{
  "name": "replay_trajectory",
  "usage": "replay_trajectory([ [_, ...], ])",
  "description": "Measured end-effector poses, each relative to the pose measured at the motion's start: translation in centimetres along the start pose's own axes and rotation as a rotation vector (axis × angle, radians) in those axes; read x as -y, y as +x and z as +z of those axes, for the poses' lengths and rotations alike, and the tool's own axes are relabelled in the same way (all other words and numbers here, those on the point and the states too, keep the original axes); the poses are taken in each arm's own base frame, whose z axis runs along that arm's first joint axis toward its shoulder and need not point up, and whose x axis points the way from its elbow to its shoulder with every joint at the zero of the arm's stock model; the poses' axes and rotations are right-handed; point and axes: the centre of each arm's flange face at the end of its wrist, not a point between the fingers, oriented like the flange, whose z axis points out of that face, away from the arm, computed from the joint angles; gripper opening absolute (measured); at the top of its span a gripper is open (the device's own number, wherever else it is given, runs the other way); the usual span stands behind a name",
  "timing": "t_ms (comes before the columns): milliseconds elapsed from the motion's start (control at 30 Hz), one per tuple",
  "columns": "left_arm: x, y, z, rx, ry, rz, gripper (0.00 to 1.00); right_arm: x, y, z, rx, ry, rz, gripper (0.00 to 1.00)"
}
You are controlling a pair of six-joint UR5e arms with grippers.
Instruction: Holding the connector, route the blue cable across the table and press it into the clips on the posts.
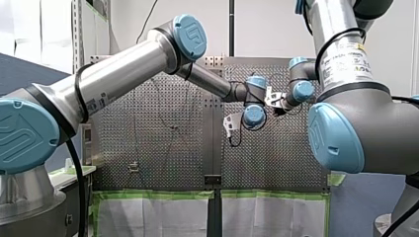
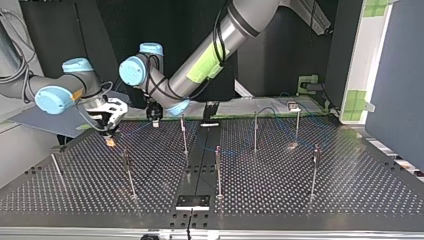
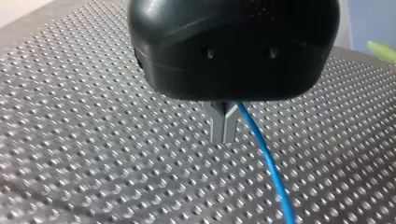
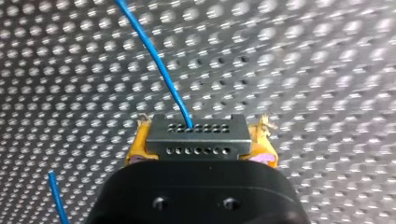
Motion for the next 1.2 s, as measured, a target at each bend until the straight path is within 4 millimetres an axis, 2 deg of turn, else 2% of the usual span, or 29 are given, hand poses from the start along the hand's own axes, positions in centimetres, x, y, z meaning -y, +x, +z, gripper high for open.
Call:
replay_trajectory([
  [133, 0.5, -1.8, -0.9, -0.001, 0.003, -0.002, 0.02, 0.6, 2.2, -1.2, -0.012, 0.010, 0.007, 0.00],
  [767, 2.5, -11.5, -4.9, 0.091, -0.001, -0.075, 0.02, 2.8, 10.3, -7.3, -0.093, 0.020, 0.034, 0.00],
  [967, 3.0, -13.2, -5.9, 0.107, 0.008, -0.089, 0.02, 3.7, 13.1, -9.5, -0.139, 0.026, 0.023, 0.00],
  [1200, 3.2, -13.8, -6.6, 0.113, 0.001, -0.097, 0.02, 4.1, 13.9, -10.3, -0.152, 0.036, 0.019, 0.00],
])
